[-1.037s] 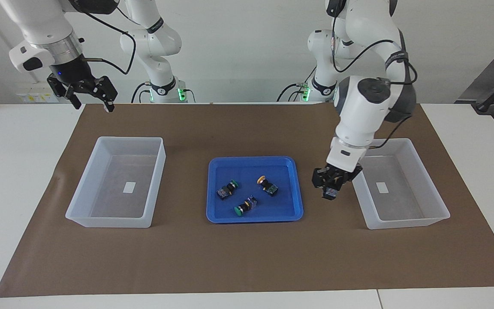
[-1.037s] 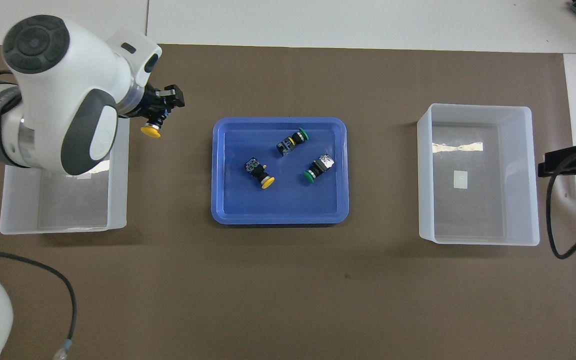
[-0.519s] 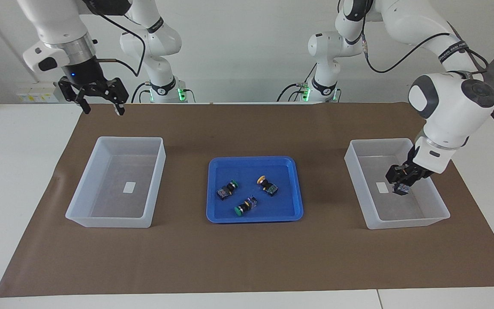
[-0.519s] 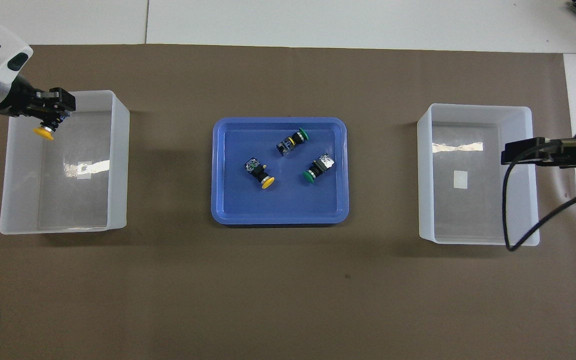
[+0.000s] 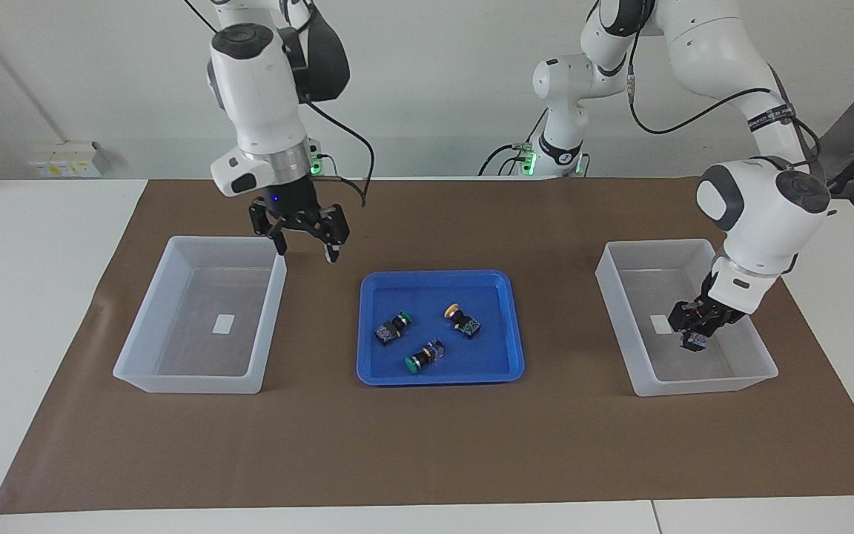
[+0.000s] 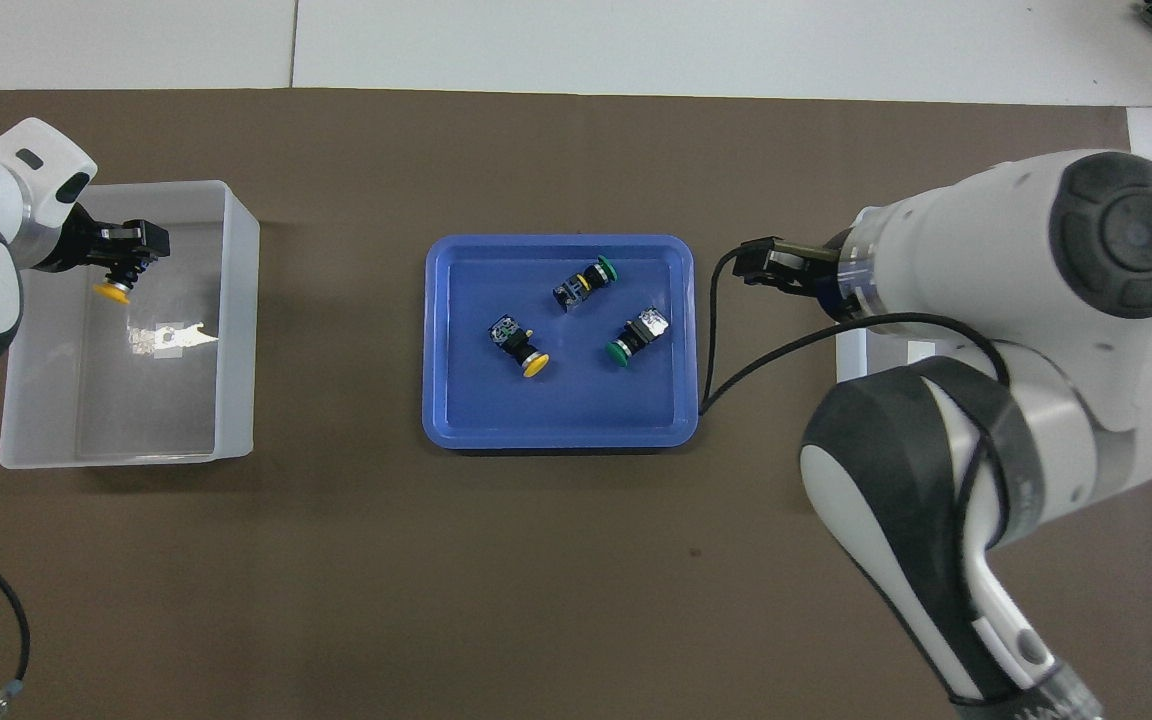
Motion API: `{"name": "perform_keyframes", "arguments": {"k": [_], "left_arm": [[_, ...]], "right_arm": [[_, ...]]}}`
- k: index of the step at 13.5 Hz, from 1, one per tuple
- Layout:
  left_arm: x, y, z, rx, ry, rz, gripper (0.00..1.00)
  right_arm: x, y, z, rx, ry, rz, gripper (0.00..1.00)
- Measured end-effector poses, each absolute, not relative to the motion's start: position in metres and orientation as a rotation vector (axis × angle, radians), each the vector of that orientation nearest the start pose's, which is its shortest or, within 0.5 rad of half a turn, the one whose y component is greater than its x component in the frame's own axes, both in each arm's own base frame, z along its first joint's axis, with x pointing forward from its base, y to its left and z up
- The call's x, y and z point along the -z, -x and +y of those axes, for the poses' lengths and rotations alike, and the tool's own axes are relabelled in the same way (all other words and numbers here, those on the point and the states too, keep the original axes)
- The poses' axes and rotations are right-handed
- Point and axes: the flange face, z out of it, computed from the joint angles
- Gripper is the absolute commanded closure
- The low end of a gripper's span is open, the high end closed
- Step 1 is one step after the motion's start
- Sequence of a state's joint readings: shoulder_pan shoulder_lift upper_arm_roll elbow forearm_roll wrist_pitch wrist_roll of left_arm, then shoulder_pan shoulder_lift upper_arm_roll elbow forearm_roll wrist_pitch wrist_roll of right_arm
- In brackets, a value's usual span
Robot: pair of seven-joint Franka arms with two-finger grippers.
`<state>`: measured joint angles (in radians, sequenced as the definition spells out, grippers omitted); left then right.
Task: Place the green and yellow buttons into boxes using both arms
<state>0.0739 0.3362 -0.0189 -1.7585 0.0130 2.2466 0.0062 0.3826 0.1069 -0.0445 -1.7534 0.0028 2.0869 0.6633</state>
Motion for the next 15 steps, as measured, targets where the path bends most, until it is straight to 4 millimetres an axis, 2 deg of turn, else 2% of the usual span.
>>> {"name": "perform_keyframes", "arguments": {"k": [2, 4, 7, 10, 11, 14, 15], "left_arm": [[-0.37, -0.651, 0.046, 0.266, 3.118, -0.087, 1.0], [-0.347, -0.644, 0.051, 0.287, 3.115, -0.101, 1.0], [-0.324, -0.635, 0.053, 0.295, 3.114, -0.109, 1.0], [-0.316, -0.631, 0.05, 0.303, 3.116, -0.124, 1.0], [-0.315, -0.631, 0.047, 0.319, 3.116, -0.141, 0.96], [-0.315, -0.631, 0.043, 0.326, 3.118, -0.152, 0.49], [-0.316, -0.631, 0.042, 0.326, 3.119, -0.15, 0.4]], "right_arm": [[-0.474, -0.591, 0.257, 0.324, 2.923, 0.589, 0.0], [-0.428, -0.592, 0.289, 0.287, 2.919, 0.645, 0.0], [-0.384, -0.598, 0.303, 0.266, 2.897, 0.749, 0.0], [-0.341, -0.595, 0.313, 0.199, 2.915, 0.835, 0.0], [-0.328, -0.594, 0.316, 0.181, 2.923, 0.848, 0.0], [-0.316, -0.595, 0.315, 0.166, 2.924, 0.886, 0.0], [-0.316, -0.595, 0.314, 0.165, 2.921, 0.897, 0.0]]}}
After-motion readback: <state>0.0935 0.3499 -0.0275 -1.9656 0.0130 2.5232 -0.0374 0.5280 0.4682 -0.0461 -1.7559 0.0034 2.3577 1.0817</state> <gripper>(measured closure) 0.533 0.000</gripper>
